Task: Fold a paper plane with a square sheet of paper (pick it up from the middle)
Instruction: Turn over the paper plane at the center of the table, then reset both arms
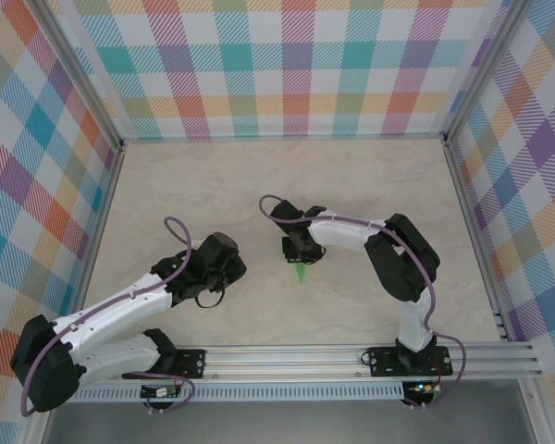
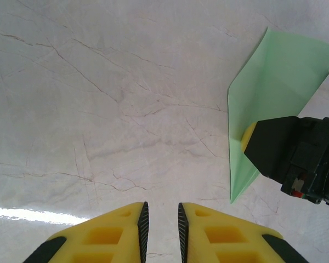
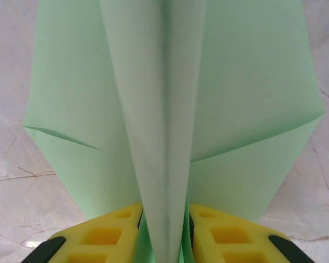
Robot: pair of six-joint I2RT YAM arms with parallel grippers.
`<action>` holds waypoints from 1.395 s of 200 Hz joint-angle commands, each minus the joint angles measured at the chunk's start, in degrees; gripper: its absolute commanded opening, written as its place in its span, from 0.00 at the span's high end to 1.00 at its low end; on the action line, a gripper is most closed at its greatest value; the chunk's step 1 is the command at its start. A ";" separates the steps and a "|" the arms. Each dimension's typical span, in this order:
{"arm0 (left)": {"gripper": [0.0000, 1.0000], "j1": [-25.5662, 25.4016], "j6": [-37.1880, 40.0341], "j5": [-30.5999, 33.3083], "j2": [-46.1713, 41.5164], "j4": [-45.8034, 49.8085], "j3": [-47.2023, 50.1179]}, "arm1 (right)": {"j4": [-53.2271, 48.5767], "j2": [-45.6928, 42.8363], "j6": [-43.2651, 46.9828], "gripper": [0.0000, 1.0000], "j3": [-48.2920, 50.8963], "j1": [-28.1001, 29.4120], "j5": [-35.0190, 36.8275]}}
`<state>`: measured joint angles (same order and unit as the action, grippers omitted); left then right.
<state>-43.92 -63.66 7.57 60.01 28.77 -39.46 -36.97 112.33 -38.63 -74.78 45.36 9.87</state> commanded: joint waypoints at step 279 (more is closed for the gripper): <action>0.65 1.00 4.72 4.15 -0.74 5.58 -2.43 | -7.45 -28.55 0.77 0.25 3.16 -0.63 16.99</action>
<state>-43.66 -62.28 8.05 60.36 30.04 -39.57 -42.65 93.93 -36.97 -74.87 45.01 15.90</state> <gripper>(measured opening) 0.303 0.733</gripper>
